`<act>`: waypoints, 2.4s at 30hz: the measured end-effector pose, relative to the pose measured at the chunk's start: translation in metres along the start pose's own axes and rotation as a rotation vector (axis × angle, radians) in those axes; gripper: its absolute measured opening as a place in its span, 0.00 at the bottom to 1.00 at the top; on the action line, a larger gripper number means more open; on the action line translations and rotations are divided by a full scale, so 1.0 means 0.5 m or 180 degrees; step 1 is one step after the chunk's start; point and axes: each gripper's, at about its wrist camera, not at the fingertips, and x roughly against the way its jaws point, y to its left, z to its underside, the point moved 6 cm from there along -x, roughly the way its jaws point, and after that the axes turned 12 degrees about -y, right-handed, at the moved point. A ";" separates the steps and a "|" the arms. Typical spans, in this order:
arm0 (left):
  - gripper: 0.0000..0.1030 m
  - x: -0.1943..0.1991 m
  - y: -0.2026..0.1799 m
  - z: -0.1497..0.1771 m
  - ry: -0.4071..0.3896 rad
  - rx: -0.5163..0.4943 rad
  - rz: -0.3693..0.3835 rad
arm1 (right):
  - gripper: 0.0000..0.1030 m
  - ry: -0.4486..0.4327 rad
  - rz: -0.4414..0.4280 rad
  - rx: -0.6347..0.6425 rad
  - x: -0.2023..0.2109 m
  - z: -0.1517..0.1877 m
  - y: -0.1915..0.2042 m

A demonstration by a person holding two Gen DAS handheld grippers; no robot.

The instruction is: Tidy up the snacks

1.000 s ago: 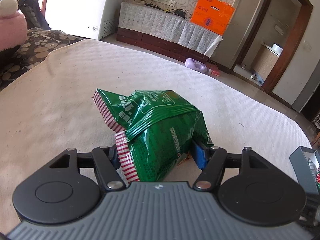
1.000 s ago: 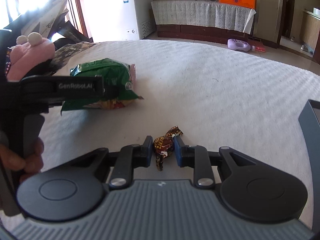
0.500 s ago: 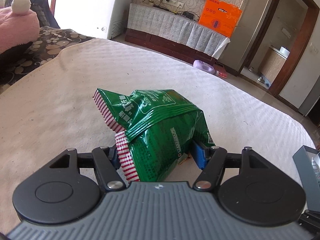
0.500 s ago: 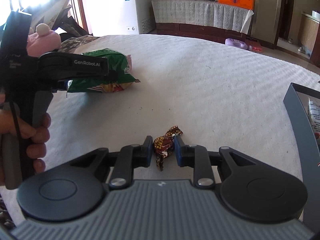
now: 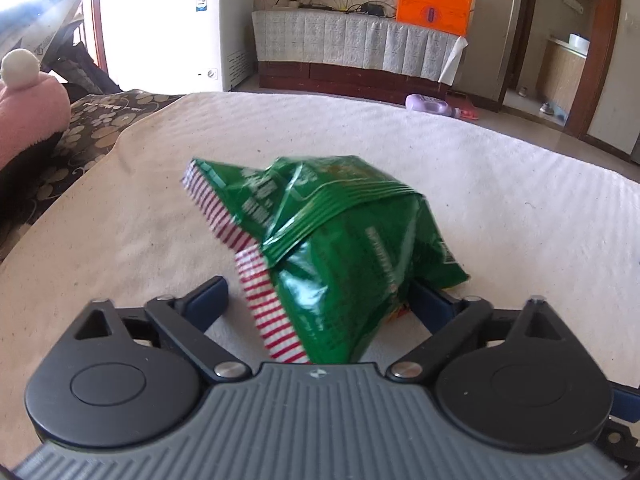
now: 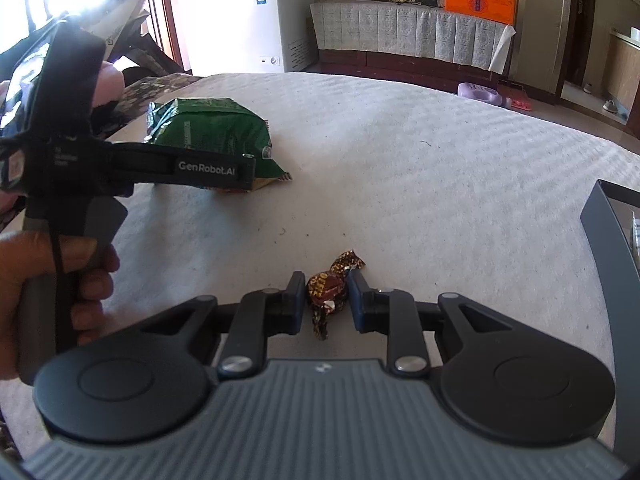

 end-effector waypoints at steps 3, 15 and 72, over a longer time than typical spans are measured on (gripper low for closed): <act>0.62 0.001 0.000 -0.005 -0.0049 -0.0015 0.0106 | 0.25 -0.0009 -0.0018 -0.0035 -0.006 -0.005 -0.004; 0.42 0.019 0.017 -0.004 -0.0023 0.0214 0.0122 | 0.25 -0.0038 -0.0088 -0.0150 -0.005 -0.018 -0.013; 0.29 0.162 -0.066 0.023 -0.0163 -0.0280 -0.0087 | 0.26 -0.0162 -0.0244 -0.0221 0.096 -0.025 -0.043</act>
